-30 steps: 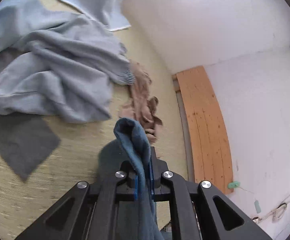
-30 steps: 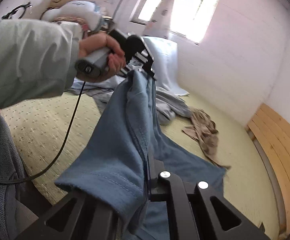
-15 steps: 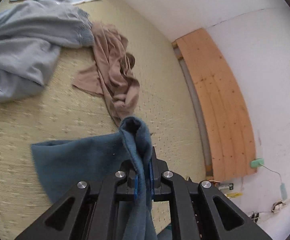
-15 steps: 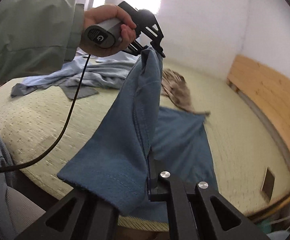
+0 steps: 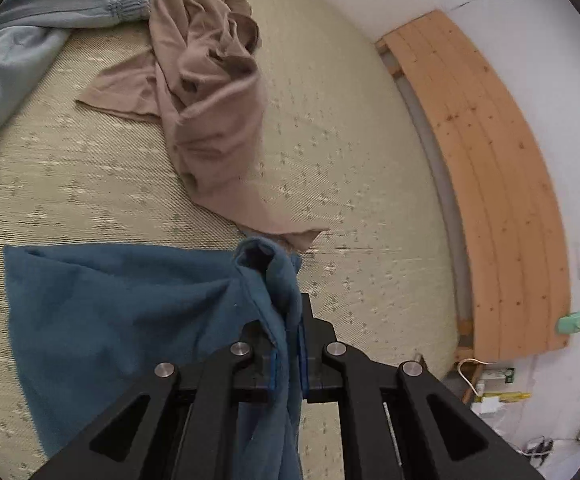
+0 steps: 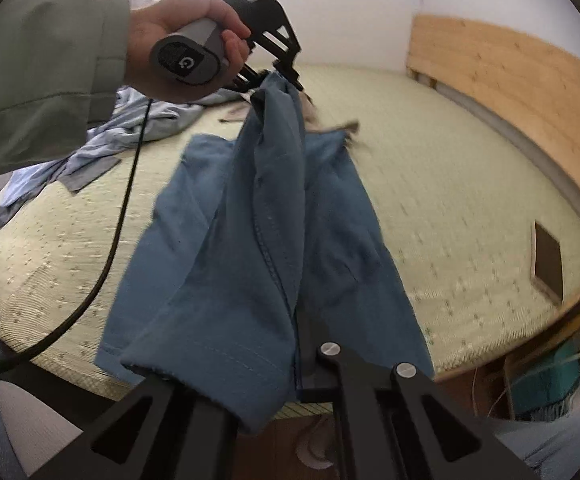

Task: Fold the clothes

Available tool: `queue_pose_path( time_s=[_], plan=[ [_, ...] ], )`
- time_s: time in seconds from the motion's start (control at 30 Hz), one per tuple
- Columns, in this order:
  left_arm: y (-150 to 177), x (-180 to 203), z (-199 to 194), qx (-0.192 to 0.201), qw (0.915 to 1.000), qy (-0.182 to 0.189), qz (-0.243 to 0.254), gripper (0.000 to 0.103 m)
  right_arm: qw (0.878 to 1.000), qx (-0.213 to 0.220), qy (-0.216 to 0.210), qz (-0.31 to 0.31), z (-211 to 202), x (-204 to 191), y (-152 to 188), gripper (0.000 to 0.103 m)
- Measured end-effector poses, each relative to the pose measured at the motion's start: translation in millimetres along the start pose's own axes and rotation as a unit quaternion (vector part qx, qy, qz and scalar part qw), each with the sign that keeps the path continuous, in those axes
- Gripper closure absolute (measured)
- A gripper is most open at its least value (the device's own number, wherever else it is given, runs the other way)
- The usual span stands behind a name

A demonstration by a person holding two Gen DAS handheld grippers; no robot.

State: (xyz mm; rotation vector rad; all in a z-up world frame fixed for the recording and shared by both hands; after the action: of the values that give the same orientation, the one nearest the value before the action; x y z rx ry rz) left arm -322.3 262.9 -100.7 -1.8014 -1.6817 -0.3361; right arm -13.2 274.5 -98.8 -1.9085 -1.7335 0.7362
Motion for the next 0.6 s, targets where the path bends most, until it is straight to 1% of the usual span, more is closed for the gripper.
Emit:
queue_pose_path(
  time_s=[0.1, 0.33, 0.4, 0.47, 0.5, 0.53, 0.57, 0.6],
  plan=[
    [0.4, 1.1, 19.0, -0.003, 0.9998, -0.022, 0.002, 0.096, 1.0, -0.014, 0.002, 0.006, 11.1, 8.1, 5.5, 0.101],
    [9.8, -0.1, 52.1, -0.018, 0.9985, -0.05, 0.006, 0.096, 0.999, -0.048, 0.006, 0.021, 36.8, 27.0, 18.4, 0.099],
    [9.4, 1.8, 56.6, -0.021, 0.9985, -0.049, 0.012, 0.096, 0.998, -0.057, 0.007, 0.026, 44.1, 32.3, 22.1, 0.097],
    [6.7, 1.9, 59.3, -0.024, 0.9988, -0.04, 0.011, 0.094, 0.997, -0.064, 0.007, 0.032, 49.1, 36.8, 24.5, 0.092],
    [5.5, 2.0, 59.4, -0.026, 0.9991, -0.034, 0.008, 0.091, 0.997, -0.066, 0.007, 0.037, 49.2, 38.3, 24.3, 0.089],
    [3.8, 2.8, 58.6, -0.027, 0.9994, -0.02, 0.004, 0.088, 0.997, -0.067, 0.006, 0.042, 49.4, 39.7, 24.2, 0.087],
    [2.1, 3.6, 57.6, -0.028, 0.9996, -0.004, 0.001, 0.072, 0.997, -0.068, 0.005, 0.047, 49.5, 41.2, 24.1, 0.085],
    [-0.2, 4.7, 52.9, -0.023, 0.9997, 0.012, -0.002, 0.051, 0.996, -0.069, 0.005, 0.051, 49.5, 42.3, 24.2, 0.083]
  ],
)
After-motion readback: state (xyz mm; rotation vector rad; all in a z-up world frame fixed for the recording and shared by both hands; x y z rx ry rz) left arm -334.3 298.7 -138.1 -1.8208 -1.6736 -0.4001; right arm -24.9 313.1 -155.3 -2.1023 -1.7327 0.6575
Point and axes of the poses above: each gripper's, at about its wrist camera, not at the fingertips, and z roughly the way its jaws point, x to its right, y to its underside, the point moved 8 cm from there along z, roughly the way its jaws point, and after that the axes turned 7 degrees about z, right-handed, at the moved point
